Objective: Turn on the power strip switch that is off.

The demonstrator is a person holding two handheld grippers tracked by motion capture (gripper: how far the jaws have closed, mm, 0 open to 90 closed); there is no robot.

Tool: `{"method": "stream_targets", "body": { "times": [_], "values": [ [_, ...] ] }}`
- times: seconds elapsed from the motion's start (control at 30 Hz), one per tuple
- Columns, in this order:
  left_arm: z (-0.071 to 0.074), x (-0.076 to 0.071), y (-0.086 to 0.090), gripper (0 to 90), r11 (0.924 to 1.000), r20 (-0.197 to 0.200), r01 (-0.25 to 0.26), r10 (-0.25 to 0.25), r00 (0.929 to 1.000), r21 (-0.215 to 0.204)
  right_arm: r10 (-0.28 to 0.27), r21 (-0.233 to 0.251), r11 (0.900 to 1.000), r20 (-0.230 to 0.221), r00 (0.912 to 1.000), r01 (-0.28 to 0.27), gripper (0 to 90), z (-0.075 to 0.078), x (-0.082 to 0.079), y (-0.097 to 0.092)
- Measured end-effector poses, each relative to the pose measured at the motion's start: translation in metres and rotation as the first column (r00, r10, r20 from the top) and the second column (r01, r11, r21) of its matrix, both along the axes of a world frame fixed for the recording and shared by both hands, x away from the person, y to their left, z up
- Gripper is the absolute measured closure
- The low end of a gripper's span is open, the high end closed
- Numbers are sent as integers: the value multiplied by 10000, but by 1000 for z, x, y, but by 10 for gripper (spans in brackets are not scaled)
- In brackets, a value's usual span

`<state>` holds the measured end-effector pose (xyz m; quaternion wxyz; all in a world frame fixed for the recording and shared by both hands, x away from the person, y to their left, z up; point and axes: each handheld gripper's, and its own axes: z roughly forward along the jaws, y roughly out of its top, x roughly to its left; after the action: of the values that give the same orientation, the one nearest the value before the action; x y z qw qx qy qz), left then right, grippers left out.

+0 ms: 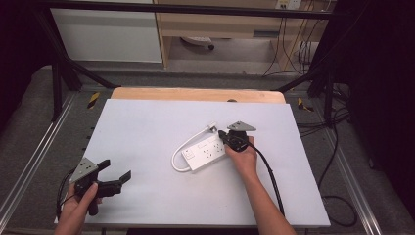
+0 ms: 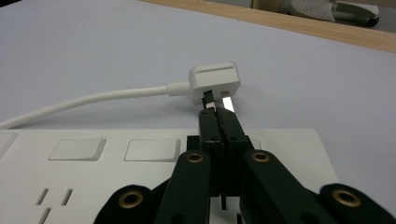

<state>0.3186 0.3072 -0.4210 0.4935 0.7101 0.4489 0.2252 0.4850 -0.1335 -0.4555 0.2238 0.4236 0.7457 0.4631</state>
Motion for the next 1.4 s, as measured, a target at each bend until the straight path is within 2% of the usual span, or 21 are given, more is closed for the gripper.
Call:
{"method": "stream_targets", "body": {
  "times": [0.4,0.63,0.83,1.1,1.13,1.17,1.3,1.33,1.4],
  "values": [
    [0,0,0,59,10000,-10,27,-27,10000,30,66,367,9993,282,9996,-77,900,9,-3,-3],
    [0,0,0,59,10000,0,27,-27,10000,20,-52,1048,9945,453,9990,4,894,20,-5,-9],
    [0,0,0,59,10000,8,-8,8,10000,26,-68,1166,9932,584,9983,0,866,25,-6,-10],
    [0,0,0,59,10000,9,37,-37,10000,54,-78,1471,9891,715,9974,-28,750,33,-9,-13],
    [0,0,0,59,10000,12,40,-40,10000,54,1,1579,9874,730,9973,-116,706,35,-9,-14],
    [0,0,0,59,10000,14,38,-38,10000,55,1,1579,9874,730,9973,-116,706,35,-9,-14],
    [0,0,-1,59,10000,12,30,-30,10000,57,53,1735,9847,724,9974,-178,614,39,-10,-14],
    [0,0,-1,59,10000,13,33,-33,10000,58,75,1714,9850,665,9978,-188,554,40,-10,-13],
    [0,0,-1,59,10000,13,42,-42,10000,76,66,1742,9845,653,9978,-179,540,41,-11,-14]
  ]
}}
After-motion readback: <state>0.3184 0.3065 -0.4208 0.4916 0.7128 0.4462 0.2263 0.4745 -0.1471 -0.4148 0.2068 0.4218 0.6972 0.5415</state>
